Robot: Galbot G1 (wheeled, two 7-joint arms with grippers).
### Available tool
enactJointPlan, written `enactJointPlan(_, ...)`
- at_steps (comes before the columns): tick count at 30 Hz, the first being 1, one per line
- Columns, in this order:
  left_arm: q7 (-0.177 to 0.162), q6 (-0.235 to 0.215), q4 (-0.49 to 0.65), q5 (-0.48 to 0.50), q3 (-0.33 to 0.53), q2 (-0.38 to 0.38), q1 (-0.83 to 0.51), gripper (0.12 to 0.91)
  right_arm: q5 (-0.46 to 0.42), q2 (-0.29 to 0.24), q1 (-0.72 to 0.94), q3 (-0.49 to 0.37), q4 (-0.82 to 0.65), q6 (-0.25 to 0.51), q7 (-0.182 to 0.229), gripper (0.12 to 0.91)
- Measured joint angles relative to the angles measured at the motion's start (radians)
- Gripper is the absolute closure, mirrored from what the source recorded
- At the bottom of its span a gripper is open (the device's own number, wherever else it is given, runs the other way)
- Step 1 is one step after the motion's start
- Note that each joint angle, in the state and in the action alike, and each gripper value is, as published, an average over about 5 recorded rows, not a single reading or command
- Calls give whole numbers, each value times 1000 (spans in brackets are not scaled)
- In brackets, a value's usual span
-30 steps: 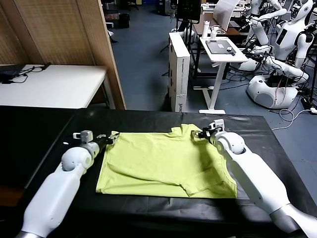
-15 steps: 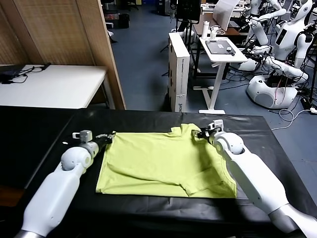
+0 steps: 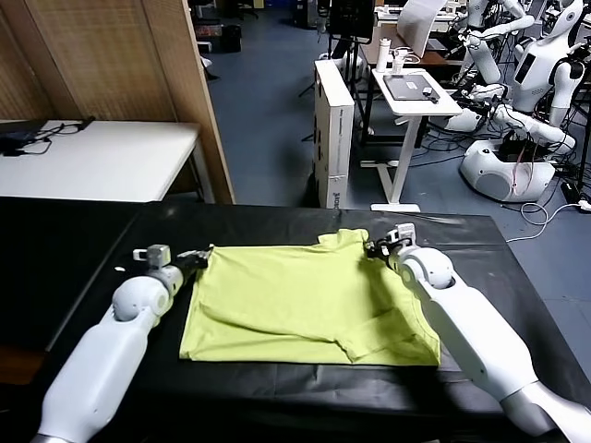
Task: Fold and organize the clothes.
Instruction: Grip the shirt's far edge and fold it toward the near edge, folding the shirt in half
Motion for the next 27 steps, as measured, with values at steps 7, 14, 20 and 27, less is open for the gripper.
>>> enactJointPlan(7,0,-10,-139,-2,-82,29,131,883,31,-62,-115,82,134,-51,11,885)
enactJointPlan(14,0,-11,-265,12,-156,40,270,883,38,-155,-278,172,295,-106,13,885)
enactJointPlan(20,-2,-7,-364,21,-201,41,395,883,38,-243,-421,226,412,-151,21,885)
enactJointPlan(27,-4,4,-456,30,-235,47,502,883,48,-303,-513,234,491,-155,47,885)
